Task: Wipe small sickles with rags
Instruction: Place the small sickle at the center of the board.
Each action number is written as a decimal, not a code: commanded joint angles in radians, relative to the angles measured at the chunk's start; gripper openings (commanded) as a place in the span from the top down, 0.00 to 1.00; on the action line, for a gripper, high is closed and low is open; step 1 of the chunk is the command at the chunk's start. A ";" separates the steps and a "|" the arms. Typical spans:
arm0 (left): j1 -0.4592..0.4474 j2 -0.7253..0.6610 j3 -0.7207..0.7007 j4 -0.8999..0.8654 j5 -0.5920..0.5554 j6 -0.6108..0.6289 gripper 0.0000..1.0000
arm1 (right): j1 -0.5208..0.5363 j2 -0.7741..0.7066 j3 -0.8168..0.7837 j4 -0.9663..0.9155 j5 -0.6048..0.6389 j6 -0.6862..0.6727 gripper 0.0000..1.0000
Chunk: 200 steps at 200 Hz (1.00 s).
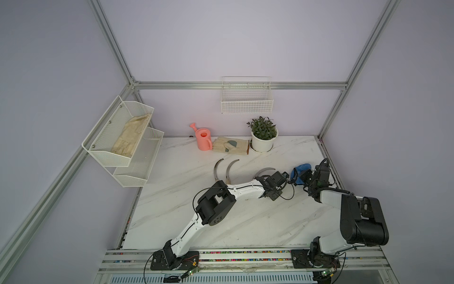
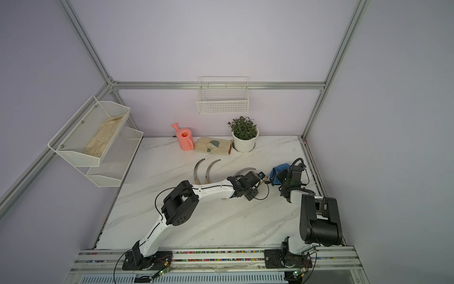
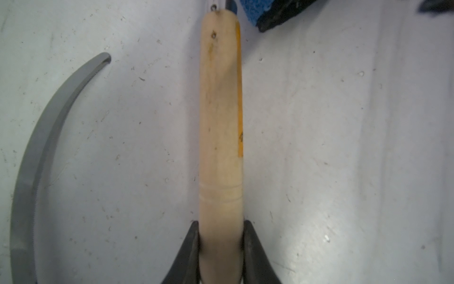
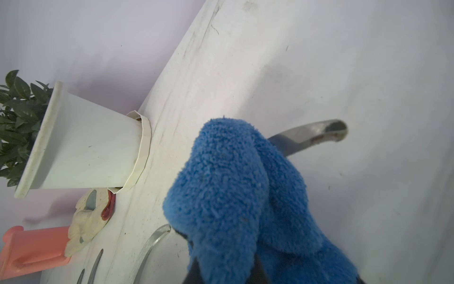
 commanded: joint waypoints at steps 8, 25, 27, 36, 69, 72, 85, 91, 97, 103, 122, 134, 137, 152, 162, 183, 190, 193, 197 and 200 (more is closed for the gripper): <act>-0.005 -0.015 -0.013 0.041 0.034 0.024 0.81 | -0.009 0.043 0.042 0.053 -0.009 0.023 1.00; -0.004 0.000 0.000 0.047 0.061 0.038 0.74 | -0.011 0.041 0.045 0.046 0.013 0.036 1.00; -0.003 0.001 0.003 0.048 0.064 0.038 0.74 | -0.011 0.040 0.045 0.045 0.014 0.037 1.00; -0.002 0.008 0.011 0.051 0.080 0.041 0.69 | -0.014 0.034 0.046 0.041 0.018 0.038 1.00; 0.010 0.003 -0.003 0.107 0.147 0.039 0.50 | -0.014 -0.025 0.020 0.022 0.049 0.029 1.00; 0.011 0.002 -0.004 0.110 0.150 0.037 0.49 | -0.013 -0.032 0.017 0.020 0.048 0.028 1.00; 0.015 -0.007 -0.014 0.127 0.157 0.028 0.44 | -0.014 -0.057 0.013 0.005 0.045 0.017 1.00; 0.017 -0.016 -0.020 0.137 0.159 0.024 0.42 | -0.014 -0.067 0.011 0.000 0.043 0.015 1.00; 0.016 -0.025 -0.029 0.146 0.167 0.023 0.41 | -0.014 -0.080 0.011 -0.004 0.039 0.013 1.00; 0.018 -0.039 -0.038 0.159 0.170 0.021 0.40 | -0.014 -0.093 0.010 -0.011 0.037 0.012 1.00; 0.018 -0.102 -0.077 0.195 0.211 0.020 0.32 | -0.013 -0.150 0.002 -0.035 0.025 0.011 1.00; 0.018 -0.154 -0.101 0.213 0.223 0.017 0.24 | -0.014 -0.204 -0.007 -0.056 0.015 0.011 1.00; 0.018 -0.169 -0.107 0.218 0.225 0.017 0.22 | -0.014 -0.222 -0.007 -0.063 0.015 0.010 1.00; 0.019 -0.251 -0.148 0.245 0.228 -0.019 0.00 | -0.014 -0.295 -0.018 -0.094 0.000 0.005 1.00; 0.024 -0.319 -0.203 0.297 0.195 -0.064 0.00 | -0.011 -0.337 -0.024 -0.111 -0.011 -0.002 1.00; 0.029 -0.477 -0.389 0.518 0.003 -0.215 0.00 | -0.007 -0.436 -0.042 -0.165 -0.028 -0.015 1.00; 0.029 -0.531 -0.461 0.587 -0.102 -0.296 0.00 | -0.005 -0.463 -0.051 -0.171 -0.034 -0.015 1.00; 0.031 -0.555 -0.490 0.610 -0.134 -0.333 0.00 | -0.004 -0.475 -0.056 -0.175 -0.037 -0.015 1.00; 0.033 -0.585 -0.531 0.636 -0.157 -0.383 0.00 | -0.003 -0.490 -0.060 -0.178 -0.040 -0.016 1.00; 0.036 -0.609 -0.567 0.664 -0.154 -0.407 0.00 | -0.002 -0.500 -0.064 -0.180 -0.043 -0.018 1.00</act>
